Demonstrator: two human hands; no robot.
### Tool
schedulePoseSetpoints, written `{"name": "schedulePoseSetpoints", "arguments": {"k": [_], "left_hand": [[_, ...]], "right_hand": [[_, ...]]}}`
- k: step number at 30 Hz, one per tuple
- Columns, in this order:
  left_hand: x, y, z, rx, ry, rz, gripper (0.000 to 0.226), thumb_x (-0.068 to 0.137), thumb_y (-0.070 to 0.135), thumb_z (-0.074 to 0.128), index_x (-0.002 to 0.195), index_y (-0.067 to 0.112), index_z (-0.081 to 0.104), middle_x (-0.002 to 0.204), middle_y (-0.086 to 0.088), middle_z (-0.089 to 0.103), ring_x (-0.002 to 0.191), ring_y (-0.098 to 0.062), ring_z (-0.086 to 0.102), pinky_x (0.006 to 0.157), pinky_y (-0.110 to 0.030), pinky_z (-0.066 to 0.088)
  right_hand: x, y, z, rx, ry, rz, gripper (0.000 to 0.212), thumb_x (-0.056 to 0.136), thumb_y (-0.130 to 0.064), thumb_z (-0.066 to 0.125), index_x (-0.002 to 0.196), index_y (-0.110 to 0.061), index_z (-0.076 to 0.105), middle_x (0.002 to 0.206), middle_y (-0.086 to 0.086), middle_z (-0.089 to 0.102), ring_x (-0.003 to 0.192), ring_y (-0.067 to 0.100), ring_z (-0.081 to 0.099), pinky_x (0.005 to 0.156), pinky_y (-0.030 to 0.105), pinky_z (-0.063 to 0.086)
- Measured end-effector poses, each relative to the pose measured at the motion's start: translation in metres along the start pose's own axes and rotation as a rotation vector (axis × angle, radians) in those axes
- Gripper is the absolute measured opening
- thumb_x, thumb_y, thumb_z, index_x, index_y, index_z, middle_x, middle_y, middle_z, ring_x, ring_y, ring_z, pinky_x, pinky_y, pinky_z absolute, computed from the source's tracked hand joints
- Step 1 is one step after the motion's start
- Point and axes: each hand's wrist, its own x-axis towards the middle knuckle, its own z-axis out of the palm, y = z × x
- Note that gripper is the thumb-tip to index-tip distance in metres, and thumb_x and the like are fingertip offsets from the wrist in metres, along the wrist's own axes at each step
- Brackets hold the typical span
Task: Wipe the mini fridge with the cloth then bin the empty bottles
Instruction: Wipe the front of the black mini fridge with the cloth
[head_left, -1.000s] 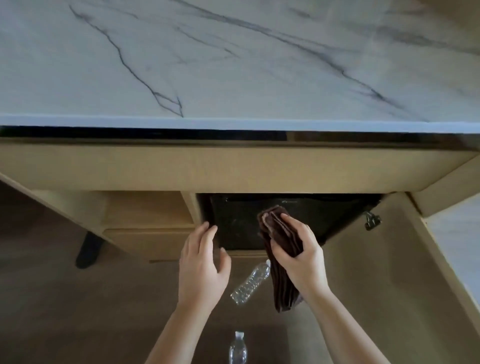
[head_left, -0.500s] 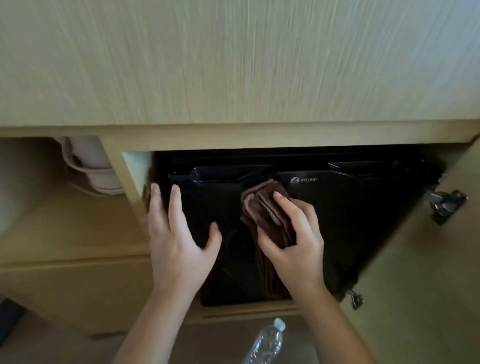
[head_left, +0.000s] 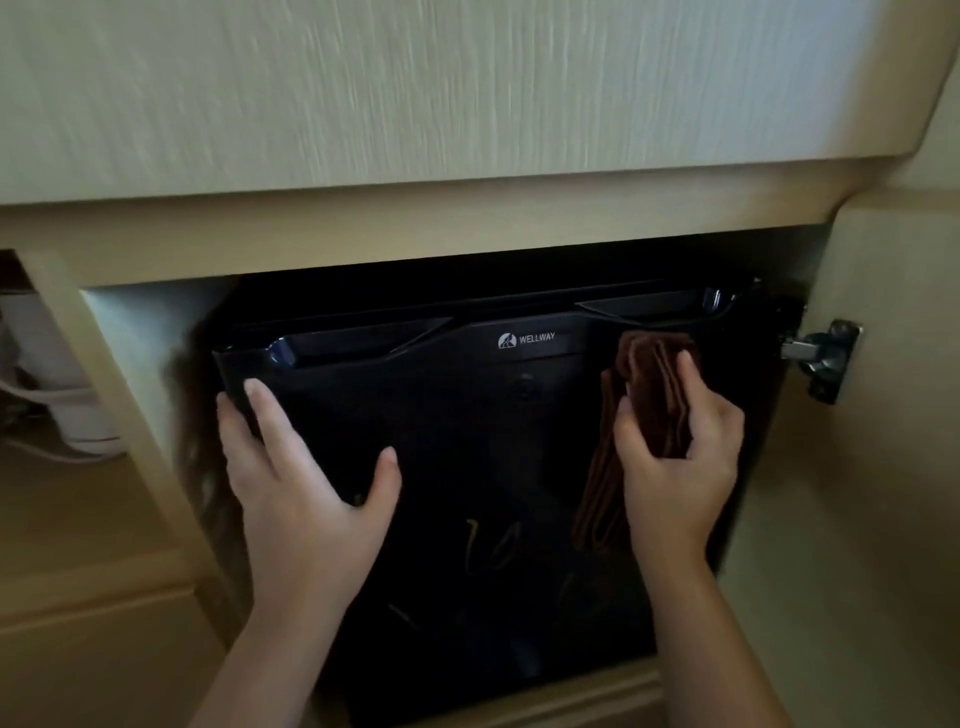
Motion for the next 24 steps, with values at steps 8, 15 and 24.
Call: {"name": "schedulePoseSetpoints", "arguments": {"k": [8,15,24], "left_hand": [[-0.003,-0.001,-0.003,-0.018,-0.058,0.016,0.102,0.074,0.027,0.07,0.148,0.014,0.001,0.153,-0.019,-0.002,0.14,-0.034,0.006,0.105,-0.046,0.023],[-0.002,-0.003,-0.004,-0.05,-0.045,0.076,0.1,0.075,0.027,0.069,0.148,0.015,0.001,0.154,-0.017,-0.003,0.141,-0.029,0.004,0.1,-0.03,0.015],[-0.002,-0.003,0.002,-0.025,-0.011,0.058,0.104,0.066,0.059,0.051,0.147,0.016,0.001,0.152,-0.023,0.001,0.138,-0.04,0.008,0.105,-0.054,0.022]], "right_hand": [[-0.006,0.006,0.013,-0.106,0.054,-0.043,0.057,0.085,-0.051,0.043,0.135,-0.024,0.042,0.119,0.001,0.034,0.099,0.007,0.045,0.08,-0.002,0.034],[-0.02,-0.005,0.028,-0.184,0.051,-0.104,0.042,0.088,-0.036,0.052,0.129,-0.025,0.053,0.119,0.011,0.044,0.099,0.016,0.053,0.077,0.024,0.046],[-0.021,0.013,0.014,-0.23,-0.115,-0.266,0.047,0.082,-0.033,0.057,0.128,-0.025,0.051,0.12,0.003,0.037,0.103,0.008,0.045,0.086,0.023,0.046]]}}
